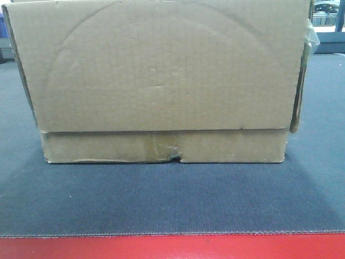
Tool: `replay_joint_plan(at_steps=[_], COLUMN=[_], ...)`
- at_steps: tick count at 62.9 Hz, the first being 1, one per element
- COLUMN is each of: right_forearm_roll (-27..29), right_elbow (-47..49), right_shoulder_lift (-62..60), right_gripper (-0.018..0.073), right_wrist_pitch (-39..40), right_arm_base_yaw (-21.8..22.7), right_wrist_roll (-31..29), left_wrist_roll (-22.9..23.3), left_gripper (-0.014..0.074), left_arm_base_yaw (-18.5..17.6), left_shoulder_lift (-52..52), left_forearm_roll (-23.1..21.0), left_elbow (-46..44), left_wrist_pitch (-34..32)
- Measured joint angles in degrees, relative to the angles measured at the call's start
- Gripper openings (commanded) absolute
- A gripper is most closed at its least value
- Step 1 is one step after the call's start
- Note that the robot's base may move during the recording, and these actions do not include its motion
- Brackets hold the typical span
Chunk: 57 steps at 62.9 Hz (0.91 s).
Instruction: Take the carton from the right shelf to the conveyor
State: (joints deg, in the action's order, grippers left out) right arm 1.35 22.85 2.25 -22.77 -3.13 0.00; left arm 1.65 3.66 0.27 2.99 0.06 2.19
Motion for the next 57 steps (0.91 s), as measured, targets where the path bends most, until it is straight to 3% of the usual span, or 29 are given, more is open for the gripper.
replay_joint_plan(at_steps=[12,20,42,57], right_forearm_roll=[-1.35,-1.35,4.19,4.56], right_elbow=[-1.13,-5.53,-22.13,-22.85], right_shoulder_lift=[0.00,0.00,-1.92,-1.92], right_gripper=[-0.0069,-0.0069,-0.0069,-0.0069], right_wrist_pitch=[1.15,4.53,15.73,18.15], right_arm_base_yaw=[0.39,2.89,5.64,5.64], right_wrist_roll=[0.00,0.00,-2.13,-2.41], left_wrist_roll=[0.00,0.00,0.00,0.00], left_gripper=[0.0003,0.0003,0.0003,0.0003], left_arm_base_yaw=[0.00,0.00,0.00,0.00], left_shoulder_lift=[0.00,0.00,0.00,0.00], left_forearm_roll=[0.00,0.00,0.00,0.00], left_elbow=[0.00,0.00,0.03,0.03], left_wrist_pitch=[-0.04,-0.13,-0.35,-0.35])
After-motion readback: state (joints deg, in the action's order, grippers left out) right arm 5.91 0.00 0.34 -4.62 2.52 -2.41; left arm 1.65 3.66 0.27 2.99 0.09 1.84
